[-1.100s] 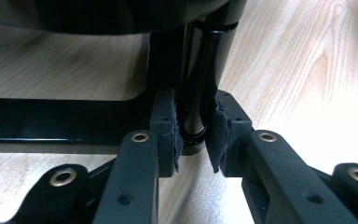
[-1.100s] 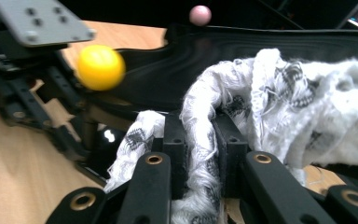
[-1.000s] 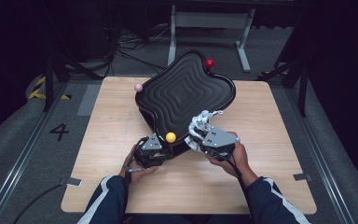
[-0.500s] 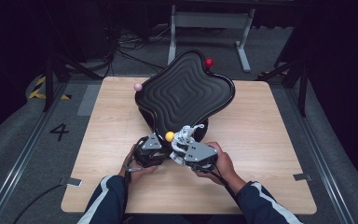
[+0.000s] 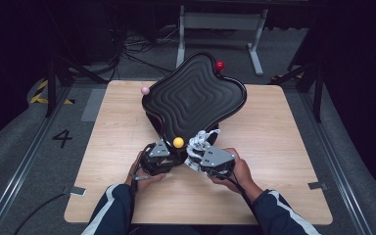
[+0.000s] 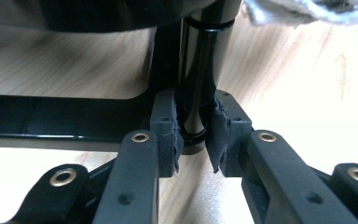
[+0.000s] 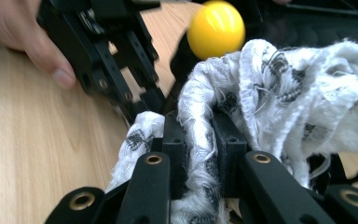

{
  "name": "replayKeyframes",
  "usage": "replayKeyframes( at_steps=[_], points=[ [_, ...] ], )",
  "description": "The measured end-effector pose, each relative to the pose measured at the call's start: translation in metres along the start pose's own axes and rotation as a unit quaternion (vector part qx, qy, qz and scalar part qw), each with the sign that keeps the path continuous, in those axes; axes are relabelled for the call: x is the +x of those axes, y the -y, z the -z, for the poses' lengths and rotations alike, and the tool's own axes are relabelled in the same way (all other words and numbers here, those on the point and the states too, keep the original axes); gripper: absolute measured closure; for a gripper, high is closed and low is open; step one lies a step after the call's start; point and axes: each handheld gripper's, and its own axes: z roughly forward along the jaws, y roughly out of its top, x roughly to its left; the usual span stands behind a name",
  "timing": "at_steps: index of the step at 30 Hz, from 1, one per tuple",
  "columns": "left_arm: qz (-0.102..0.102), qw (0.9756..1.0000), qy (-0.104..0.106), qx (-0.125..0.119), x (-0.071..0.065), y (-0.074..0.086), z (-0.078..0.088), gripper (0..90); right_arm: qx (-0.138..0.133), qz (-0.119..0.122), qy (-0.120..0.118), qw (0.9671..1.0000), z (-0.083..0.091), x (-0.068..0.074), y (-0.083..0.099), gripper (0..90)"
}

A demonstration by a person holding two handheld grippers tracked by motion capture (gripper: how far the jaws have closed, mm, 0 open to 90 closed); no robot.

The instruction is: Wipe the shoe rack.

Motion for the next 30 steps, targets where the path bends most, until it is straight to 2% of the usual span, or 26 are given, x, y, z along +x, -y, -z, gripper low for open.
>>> replayKeyframes(
  at_steps=[5,10,11,14,17,20,22,26,30],
  points=[
    [0.006,0.9999,-0.015,-0.001,0.003,0.0,0.0,72.3,0.005,-0.016,0.009,0.9998,0.01,-0.011,0.01,78.4],
    [0.011,0.9995,-0.03,-0.002,0.006,0.001,0.002,61.6,0.006,-0.031,0.004,0.9995,0.023,-0.017,0.02,78.3],
    [0.013,0.9993,-0.034,0.002,0.006,0.001,0.003,60.1,0.007,-0.032,0.0,0.9995,0.025,-0.018,0.023,78.3],
    [0.021,0.9983,-0.053,0.008,0.006,0.003,0.005,48.5,0.012,-0.03,-0.009,0.9994,0.031,-0.016,0.03,78.3],
    [0.025,0.9973,-0.066,0.024,0.005,0.006,0.008,44.4,0.016,-0.021,-0.019,0.9995,0.038,-0.013,0.037,78.2],
    [0.034,0.9965,-0.066,0.039,0.007,0.011,0.015,39.0,0.019,-0.023,-0.029,0.9991,0.046,-0.01,0.045,78.1],
    [0.032,0.9957,-0.074,0.046,0.007,0.016,0.023,38.0,0.018,-0.025,-0.04,0.9987,0.052,-0.009,0.051,78.0],
    [0.046,0.9943,-0.079,0.055,0.008,0.025,0.035,34.7,0.021,-0.023,-0.064,0.9974,0.059,-0.003,0.061,77.7],
    [0.048,0.9925,-0.086,0.072,0.005,0.034,0.044,32.7,0.031,-0.012,-0.09,0.9954,0.065,0.005,0.069,77.0]
  ],
)
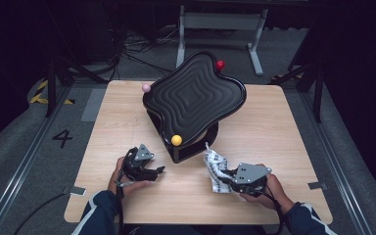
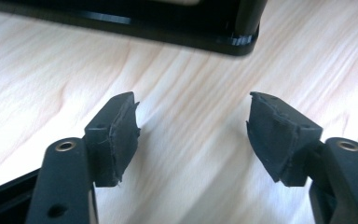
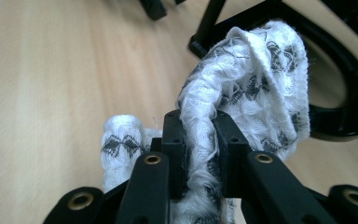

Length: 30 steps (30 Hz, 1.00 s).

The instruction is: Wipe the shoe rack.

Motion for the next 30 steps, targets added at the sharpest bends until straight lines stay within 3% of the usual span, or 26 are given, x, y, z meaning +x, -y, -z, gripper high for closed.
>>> replayKeyframes(
  at_steps=[3,8,13,15,20,26,30],
  points=[
    [0.003,1.0,0.003,0.001,0.0,0.007,0.006,31.9,0.013,0.003,-0.015,0.9998,0.001,0.006,0.006,76.4],
    [-0.004,0.9999,-0.013,0.0,-0.004,0.015,0.015,31.6,0.028,0.006,-0.03,0.9991,-0.001,0.012,0.013,74.2],
    [-0.002,1.0,0.002,0.002,-0.005,0.021,0.019,30.7,0.035,0.002,-0.03,0.9989,-0.009,0.013,0.017,71.1],
    [0.008,1.0,0.0,-0.002,-0.004,0.024,0.02,30.0,0.036,0.0,-0.028,0.999,-0.013,0.012,0.019,70.6],
    [0.006,1.0,-0.001,-0.006,-0.002,0.028,0.022,28.8,0.039,-0.011,-0.03,0.9987,-0.022,0.012,0.023,68.6],
    [0.011,0.9999,-0.007,-0.003,-0.001,0.027,0.022,24.5,0.035,-0.008,-0.027,0.999,-0.031,0.012,0.019,68.4],
    [0.011,0.9999,-0.007,-0.002,-0.001,0.027,0.022,24.4,0.035,-0.004,-0.026,0.999,-0.031,0.013,0.018,63.5]
  ],
)
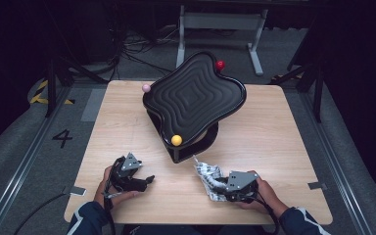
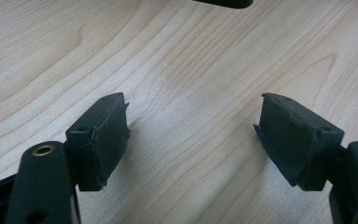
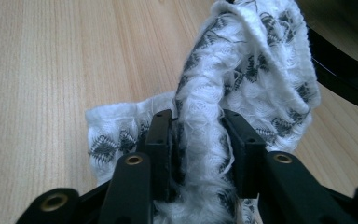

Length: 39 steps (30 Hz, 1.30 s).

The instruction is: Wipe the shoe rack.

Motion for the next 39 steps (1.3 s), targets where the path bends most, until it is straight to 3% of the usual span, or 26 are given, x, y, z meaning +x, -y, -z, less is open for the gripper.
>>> replayKeyframes(
  at_steps=[8,21,24,34,39],
  points=[
    [0.0,1.0,0.0,0.0,0.0,0.0,0.0,24.4,-0.011,-0.01,0.012,0.9998,0.015,-0.002,-0.003,50.5],
    [-0.001,1.0,0.001,0.0,0.0,0.001,0.001,24.5,-0.03,-0.01,0.041,0.9986,0.039,-0.007,-0.01,42.8],
    [0.001,1.0,0.001,0.0,0.0,0.001,0.0,24.2,-0.033,-0.007,0.058,0.9978,0.047,-0.007,-0.009,39.3],
    [-0.006,1.0,0.004,0.001,0.003,-0.001,-0.001,22.9,-0.045,-0.033,0.103,0.9931,0.071,-0.019,0.002,37.0],
    [-0.005,1.0,0.007,0.004,0.003,-0.002,-0.002,22.6,-0.029,-0.068,0.146,0.9865,0.08,-0.036,0.019,37.1]
  ],
)
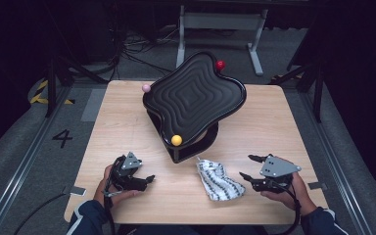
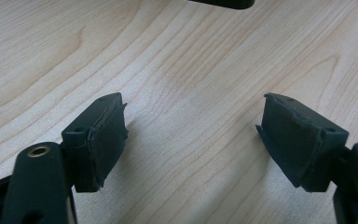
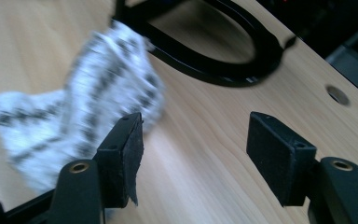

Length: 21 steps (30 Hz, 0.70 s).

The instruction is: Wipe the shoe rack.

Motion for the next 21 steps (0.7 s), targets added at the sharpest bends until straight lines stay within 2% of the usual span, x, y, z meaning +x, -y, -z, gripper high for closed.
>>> replayKeyframes(
  at_steps=[5,7,11,15,17,21],
  points=[
    [0.0,1.0,-0.001,0.0,0.0,0.0,0.0,22.6,0.029,-0.03,0.02,0.9989,-0.006,-0.02,0.02,36.6],
    [0.002,1.0,-0.002,-0.001,0.0,0.0,0.0,22.7,0.032,-0.031,0.023,0.9987,-0.007,-0.022,0.022,36.5],
    [0.003,1.0,-0.004,-0.003,-0.001,0.001,0.001,22.7,0.054,-0.048,0.049,0.9962,-0.013,-0.037,0.038,36.5],
    [0.005,1.0,-0.005,-0.002,-0.001,0.002,0.001,22.6,0.068,-0.077,0.048,0.9935,-0.018,-0.048,0.05,35.6],
    [0.004,1.0,-0.004,-0.002,-0.001,0.001,0.001,22.5,0.066,-0.096,0.045,0.9921,-0.019,-0.054,0.056,34.6],
    [0.003,1.0,-0.005,-0.001,0.0,0.0,0.0,21.8,0.069,-0.131,0.036,0.9884,-0.022,-0.057,0.066,32.9]
  ],
)
